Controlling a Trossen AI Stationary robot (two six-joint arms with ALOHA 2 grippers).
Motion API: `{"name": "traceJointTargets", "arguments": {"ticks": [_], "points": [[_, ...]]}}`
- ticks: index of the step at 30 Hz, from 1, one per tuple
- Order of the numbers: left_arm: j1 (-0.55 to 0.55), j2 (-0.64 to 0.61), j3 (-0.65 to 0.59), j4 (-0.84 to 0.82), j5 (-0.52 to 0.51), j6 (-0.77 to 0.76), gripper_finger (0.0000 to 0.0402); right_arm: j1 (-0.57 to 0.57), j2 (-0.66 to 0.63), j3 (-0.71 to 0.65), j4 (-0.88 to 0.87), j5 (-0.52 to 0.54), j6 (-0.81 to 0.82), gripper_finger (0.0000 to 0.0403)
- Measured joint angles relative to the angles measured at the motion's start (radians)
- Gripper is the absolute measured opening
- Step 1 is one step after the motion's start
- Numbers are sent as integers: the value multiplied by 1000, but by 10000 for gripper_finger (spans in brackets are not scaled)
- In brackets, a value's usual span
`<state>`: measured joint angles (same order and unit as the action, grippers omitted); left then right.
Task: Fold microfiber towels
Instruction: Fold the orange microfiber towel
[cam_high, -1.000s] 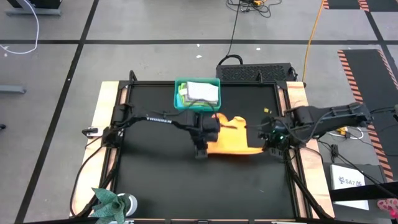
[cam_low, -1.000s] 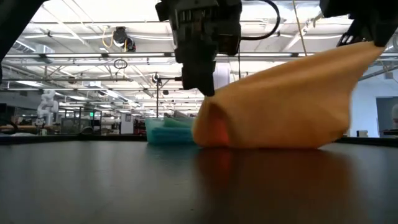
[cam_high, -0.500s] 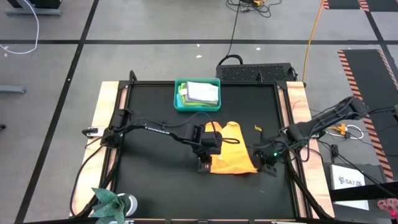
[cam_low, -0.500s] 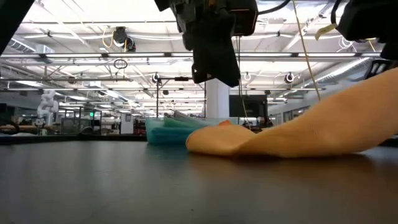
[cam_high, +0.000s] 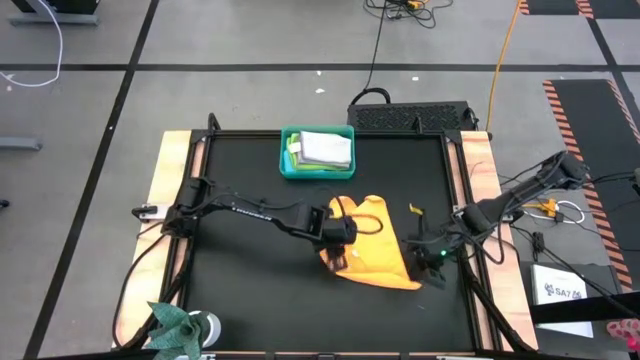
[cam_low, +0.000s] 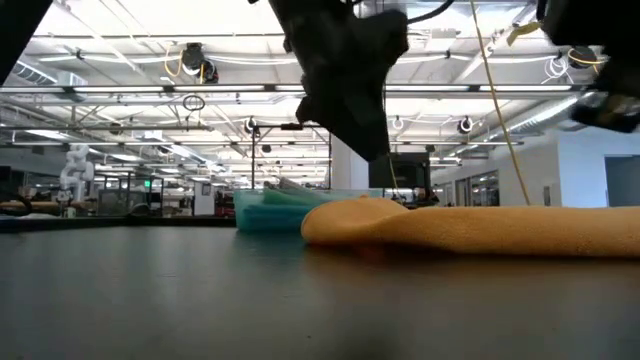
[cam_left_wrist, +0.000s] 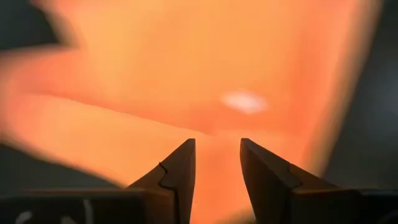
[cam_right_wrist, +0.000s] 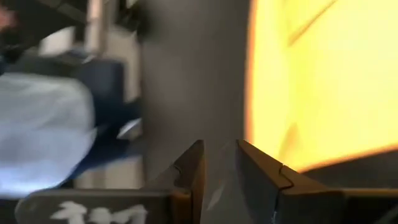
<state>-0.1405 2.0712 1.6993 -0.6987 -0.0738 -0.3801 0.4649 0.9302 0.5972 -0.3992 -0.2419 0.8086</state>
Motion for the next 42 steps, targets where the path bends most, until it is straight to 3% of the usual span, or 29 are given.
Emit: {"name": "traceJointTargets", "arguments": {"ticks": [2,5,10,14,16,22,25,33,42], "points": [[22,0,0,0,-137,-1,127,-27,0,0,-8,113,-61,74],[68,0,0,0,-237,-60,127,-78,0,0,-35,320,-126,60],[152,36,-1,24,-174,-122,127,-169,7,-13,-17,500,-239,9],[179,84,-1,74,-36,-96,127,-251,30,-74,85,532,-279,4],[182,108,-2,102,-15,-96,127,-284,45,-124,175,529,-273,1],[179,138,-2,65,-33,-89,127,-327,140,-277,592,500,-229,0],[180,137,0,28,-91,-89,126,-329,189,-321,698,478,-189,0],[196,137,-1,12,-137,-97,126,-330,335,-331,728,518,-166,0],[196,137,0,-79,-95,-134,126,-336,415,-326,659,552,-156,0]]}}
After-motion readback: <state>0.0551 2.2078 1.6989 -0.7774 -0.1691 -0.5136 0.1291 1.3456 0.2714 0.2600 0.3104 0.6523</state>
